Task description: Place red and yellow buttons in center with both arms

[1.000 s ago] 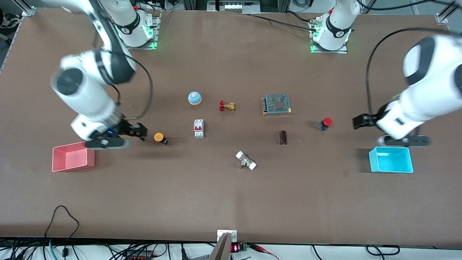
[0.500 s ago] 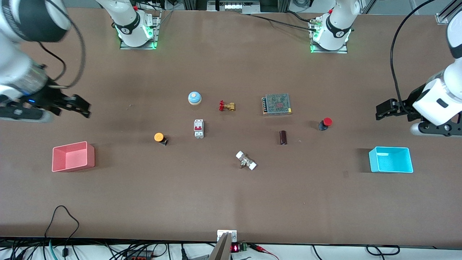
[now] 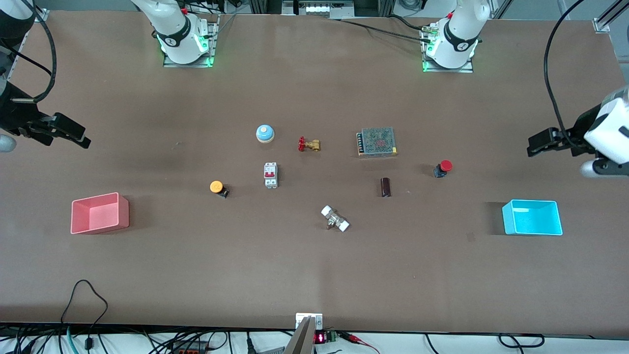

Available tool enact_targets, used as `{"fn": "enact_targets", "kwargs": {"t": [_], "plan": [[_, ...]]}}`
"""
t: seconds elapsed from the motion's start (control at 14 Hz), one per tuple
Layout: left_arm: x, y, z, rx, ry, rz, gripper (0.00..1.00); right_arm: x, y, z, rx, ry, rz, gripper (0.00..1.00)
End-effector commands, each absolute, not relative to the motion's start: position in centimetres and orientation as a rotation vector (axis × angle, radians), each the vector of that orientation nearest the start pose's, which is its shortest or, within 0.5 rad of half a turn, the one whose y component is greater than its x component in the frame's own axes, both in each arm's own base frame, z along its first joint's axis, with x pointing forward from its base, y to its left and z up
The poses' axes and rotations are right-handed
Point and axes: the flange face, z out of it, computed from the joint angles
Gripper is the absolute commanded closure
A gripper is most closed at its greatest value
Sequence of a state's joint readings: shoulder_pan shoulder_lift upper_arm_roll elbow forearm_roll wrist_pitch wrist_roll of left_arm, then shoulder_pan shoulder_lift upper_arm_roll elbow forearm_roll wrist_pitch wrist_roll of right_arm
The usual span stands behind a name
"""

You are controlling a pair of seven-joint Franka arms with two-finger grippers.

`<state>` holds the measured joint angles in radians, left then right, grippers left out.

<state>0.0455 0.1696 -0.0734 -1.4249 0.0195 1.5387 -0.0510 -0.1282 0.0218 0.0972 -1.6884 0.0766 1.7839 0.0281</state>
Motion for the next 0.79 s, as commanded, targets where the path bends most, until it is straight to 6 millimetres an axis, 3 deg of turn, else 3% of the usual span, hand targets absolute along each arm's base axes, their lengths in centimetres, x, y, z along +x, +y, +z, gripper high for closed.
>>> {"fn": "enact_targets", "kwargs": {"t": [0.0, 0.07, 0.29, 0.71], "plan": [[55.0, -1.9, 59.8, -3.135, 0.012, 0.043, 0.00, 57.2, 1.6, 58.0, -3.085, 0.008, -0.074, 0.00], [54.8, -2.0, 59.6, -3.133, 0.012, 0.074, 0.00, 57.2, 2.7, 58.6, -3.088, -0.022, -0.088, 0.00], [54.9, -1.9, 59.5, -3.128, 0.024, 0.112, 0.00, 57.6, 2.2, 59.5, -3.101, -0.031, -0.115, 0.00], [55.4, -2.1, 59.1, -3.129, 0.056, 0.112, 0.00, 57.8, 2.3, 59.2, -3.113, -0.043, -0.081, 0.00]]}}
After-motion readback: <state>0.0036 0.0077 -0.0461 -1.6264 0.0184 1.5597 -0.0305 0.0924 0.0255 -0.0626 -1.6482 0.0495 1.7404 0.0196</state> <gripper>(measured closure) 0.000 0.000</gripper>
